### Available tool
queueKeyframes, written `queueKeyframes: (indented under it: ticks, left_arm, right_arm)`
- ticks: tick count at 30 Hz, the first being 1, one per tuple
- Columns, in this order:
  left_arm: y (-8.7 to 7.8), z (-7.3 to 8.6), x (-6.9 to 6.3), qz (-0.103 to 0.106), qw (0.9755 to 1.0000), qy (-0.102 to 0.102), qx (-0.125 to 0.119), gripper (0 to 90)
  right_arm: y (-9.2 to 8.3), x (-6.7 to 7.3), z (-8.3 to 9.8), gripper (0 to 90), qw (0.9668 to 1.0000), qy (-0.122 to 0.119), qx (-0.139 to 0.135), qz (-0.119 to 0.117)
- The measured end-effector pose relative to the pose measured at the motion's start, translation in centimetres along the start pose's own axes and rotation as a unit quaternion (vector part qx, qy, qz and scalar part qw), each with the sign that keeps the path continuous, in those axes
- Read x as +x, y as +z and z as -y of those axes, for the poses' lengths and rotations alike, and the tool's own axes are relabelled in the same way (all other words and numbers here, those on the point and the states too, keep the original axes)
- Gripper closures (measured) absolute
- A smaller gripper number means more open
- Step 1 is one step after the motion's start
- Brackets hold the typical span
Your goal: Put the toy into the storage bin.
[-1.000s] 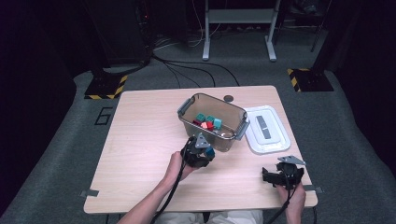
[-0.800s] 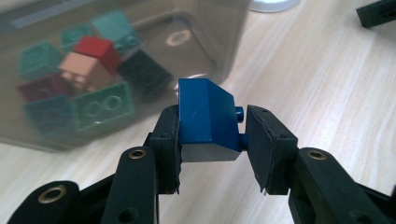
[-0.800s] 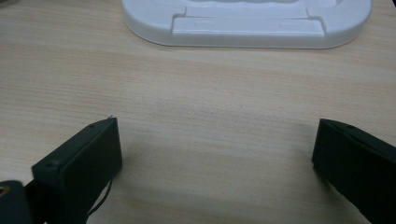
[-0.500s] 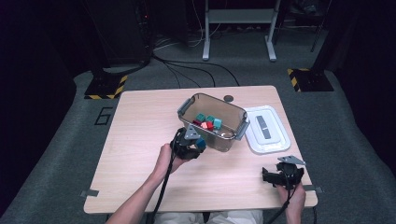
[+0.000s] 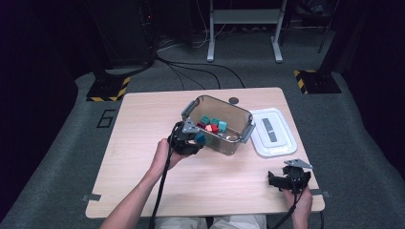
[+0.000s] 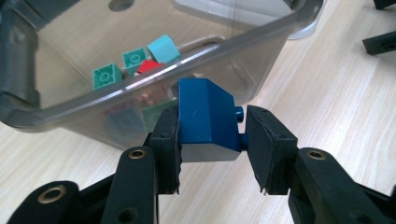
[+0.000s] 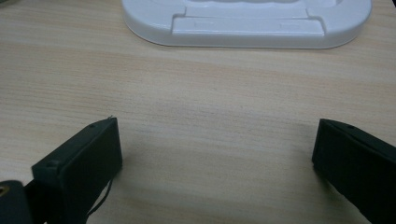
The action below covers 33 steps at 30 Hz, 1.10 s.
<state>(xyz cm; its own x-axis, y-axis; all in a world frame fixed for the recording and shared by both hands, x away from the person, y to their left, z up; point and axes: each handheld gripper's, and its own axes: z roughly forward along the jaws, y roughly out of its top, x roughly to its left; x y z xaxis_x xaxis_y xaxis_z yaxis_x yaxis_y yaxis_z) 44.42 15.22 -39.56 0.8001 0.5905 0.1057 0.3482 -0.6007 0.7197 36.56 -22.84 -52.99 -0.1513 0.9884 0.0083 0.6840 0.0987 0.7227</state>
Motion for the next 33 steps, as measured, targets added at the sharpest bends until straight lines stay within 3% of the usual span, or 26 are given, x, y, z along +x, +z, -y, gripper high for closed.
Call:
queueKeyframes:
  ticks: [19, 33]
  left_arm:
    - [-1.2, -4.7, 3.0, -0.026, 0.9996, 0.009, -0.013, 57.8]
    - [1.1, -7.4, 3.9, -0.023, 0.9997, 0.009, 0.007, 57.8]
  right_arm:
    - [0.0, 0.0, 0.0, 0.9, 1.0000, 0.000, 0.000, 0.000]
    - [0.0, 0.0, 0.0, 1.0, 1.0000, 0.000, -0.001, 0.001]
